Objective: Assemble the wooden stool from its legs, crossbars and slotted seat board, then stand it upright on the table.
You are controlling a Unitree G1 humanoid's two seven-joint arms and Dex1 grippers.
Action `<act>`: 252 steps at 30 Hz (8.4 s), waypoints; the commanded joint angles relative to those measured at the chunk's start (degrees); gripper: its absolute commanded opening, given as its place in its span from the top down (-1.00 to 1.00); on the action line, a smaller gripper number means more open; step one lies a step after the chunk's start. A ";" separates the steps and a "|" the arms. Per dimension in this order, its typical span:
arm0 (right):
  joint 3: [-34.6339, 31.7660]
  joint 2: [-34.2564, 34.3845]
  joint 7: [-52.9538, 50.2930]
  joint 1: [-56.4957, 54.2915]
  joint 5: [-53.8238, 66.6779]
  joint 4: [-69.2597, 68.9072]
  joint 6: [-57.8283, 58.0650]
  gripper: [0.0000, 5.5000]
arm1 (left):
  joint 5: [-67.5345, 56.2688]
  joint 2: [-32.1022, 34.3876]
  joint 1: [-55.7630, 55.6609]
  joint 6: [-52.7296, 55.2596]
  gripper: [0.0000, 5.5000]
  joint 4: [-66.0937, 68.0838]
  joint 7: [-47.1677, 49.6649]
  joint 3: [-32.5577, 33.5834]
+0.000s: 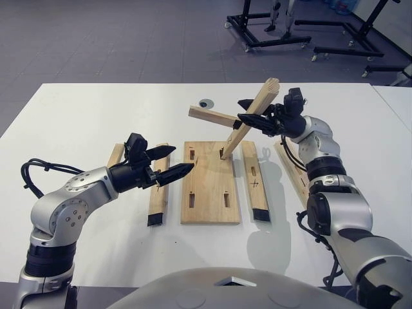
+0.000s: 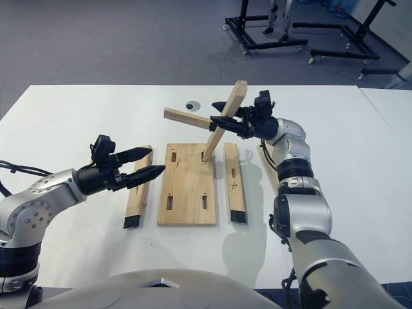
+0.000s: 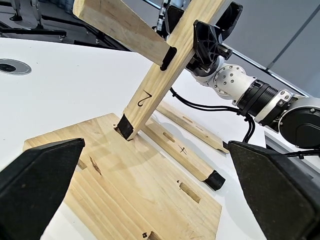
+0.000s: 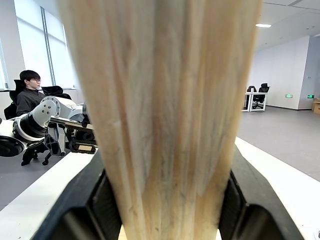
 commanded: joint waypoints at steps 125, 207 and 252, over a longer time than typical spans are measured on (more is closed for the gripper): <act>0.74 -13.14 -69.15 51.88 -13.69 -61.99 58.40 -0.04 | 47.94 7.87 8.73 -40.35 -0.91 15.03 -5.67 -11.85; 4.41 -7.19 -57.15 12.98 49.25 -69.24 67.14 0.27 | -55.17 -3.60 -32.78 10.40 -0.91 18.41 27.39 0.43; 7.01 -7.88 -54.32 12.87 45.63 -68.11 66.88 0.27 | -61.17 -1.29 -31.96 10.69 0.06 18.38 27.47 -2.77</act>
